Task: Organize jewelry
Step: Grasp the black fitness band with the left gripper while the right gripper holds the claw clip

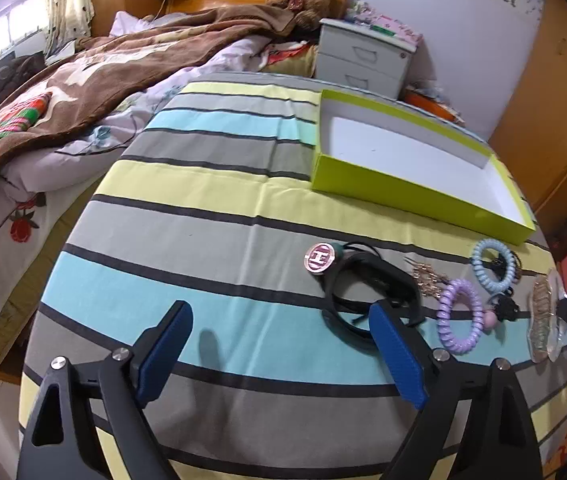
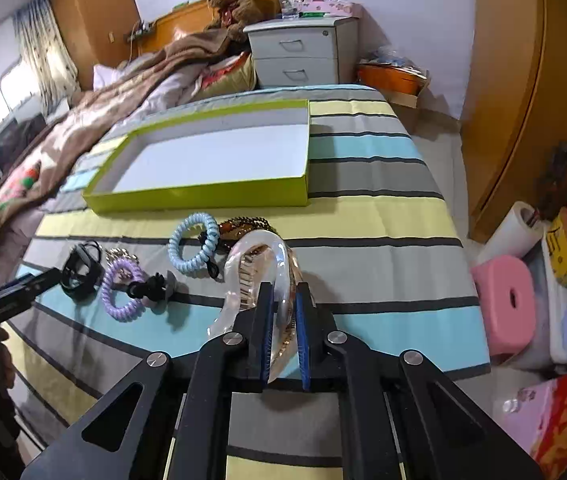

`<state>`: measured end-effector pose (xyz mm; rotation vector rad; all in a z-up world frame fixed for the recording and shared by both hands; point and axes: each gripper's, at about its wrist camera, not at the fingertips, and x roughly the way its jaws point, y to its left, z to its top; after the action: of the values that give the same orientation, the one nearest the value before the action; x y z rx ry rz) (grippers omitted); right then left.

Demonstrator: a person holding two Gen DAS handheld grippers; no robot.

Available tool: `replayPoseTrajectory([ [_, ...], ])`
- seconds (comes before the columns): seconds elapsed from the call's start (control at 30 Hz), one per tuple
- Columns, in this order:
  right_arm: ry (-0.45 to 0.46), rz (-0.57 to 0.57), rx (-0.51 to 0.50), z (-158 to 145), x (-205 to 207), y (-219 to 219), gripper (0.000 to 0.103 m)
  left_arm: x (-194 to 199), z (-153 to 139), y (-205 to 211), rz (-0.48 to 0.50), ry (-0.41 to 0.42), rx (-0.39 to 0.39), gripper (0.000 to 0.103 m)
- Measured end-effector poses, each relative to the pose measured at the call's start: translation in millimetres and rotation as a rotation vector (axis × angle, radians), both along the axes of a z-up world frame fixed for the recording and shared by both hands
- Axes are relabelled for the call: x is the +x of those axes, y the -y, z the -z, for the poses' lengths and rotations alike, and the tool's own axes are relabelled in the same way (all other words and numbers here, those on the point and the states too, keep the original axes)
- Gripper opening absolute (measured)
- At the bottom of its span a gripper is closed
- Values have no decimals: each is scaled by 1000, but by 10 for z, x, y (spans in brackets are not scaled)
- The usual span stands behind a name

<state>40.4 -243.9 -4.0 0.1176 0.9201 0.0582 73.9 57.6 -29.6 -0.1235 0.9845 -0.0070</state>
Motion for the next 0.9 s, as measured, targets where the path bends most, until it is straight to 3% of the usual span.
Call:
replayPoseTrajectory([
  [0.2, 11, -9, -6, 8, -1, 0, 9, 79, 53, 97, 31, -30, 7, 74],
  [0.33, -2, -19, -16, 24, 37, 22, 9, 116, 74, 180, 52, -37, 32, 69],
  [0.5, -24, -29, -61, 48, 85, 5, 12, 152, 78, 248, 54, -39, 74, 53],
  [0.73, -68, -46, -104, 152, 140, -53, 14, 173, 69, 303, 80, -27, 87, 39],
  [0.9, -65, -33, -77, 168, 126, -27, 14, 180, 54, 361, 106, -14, 88, 13],
])
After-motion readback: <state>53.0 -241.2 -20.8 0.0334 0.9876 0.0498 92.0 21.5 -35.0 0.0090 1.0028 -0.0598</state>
